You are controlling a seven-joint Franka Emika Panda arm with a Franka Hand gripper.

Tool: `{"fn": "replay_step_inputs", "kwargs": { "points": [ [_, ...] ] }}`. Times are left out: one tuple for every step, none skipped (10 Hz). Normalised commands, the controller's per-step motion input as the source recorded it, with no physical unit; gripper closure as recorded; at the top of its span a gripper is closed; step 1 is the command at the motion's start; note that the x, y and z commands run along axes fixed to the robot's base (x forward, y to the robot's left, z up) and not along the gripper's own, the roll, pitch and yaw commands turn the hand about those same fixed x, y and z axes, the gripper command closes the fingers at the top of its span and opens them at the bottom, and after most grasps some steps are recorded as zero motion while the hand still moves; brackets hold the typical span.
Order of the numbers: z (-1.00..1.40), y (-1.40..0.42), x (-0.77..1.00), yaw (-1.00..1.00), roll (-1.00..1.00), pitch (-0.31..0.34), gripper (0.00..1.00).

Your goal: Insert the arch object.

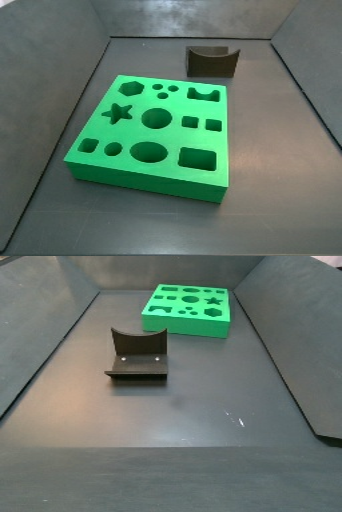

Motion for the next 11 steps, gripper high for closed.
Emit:
{"fn": "replay_step_inputs", "kwargs": {
  "points": [
    [-0.65, 0.16, 0.2, -0.78, 0.14, 0.009, 1.0],
    [-0.72, 0.2, 0.21, -0.73, 0.17, 0.046, 1.0],
    [-0.69, 0.21, 0.24, -0.72, 0.18, 0.046, 1.0],
    [-0.69, 0.22, 0.28, -0.69, 0.19, 0.056, 1.0],
    [-0.53, 0.15, 0.27, -0.79, 0.14, 0.004, 1.0],
    [-0.49, 0.16, 0.23, -0.81, 0.09, 0.0, 1.0],
    [-0.39, 0.15, 0.26, -0.84, 0.05, 0.0, 1.0],
    [-0.34, 0.14, 0.29, -0.85, 0.02, 0.0, 1.0],
    [-0.33, 0.14, 0.29, -0.85, 0.02, 0.0, 1.0],
    [-0.33, 0.14, 0.28, -0.85, 0.02, 0.0, 1.0],
    [-0.34, 0.14, 0.27, -0.85, 0.02, 0.0, 1.0]
  ]
}}
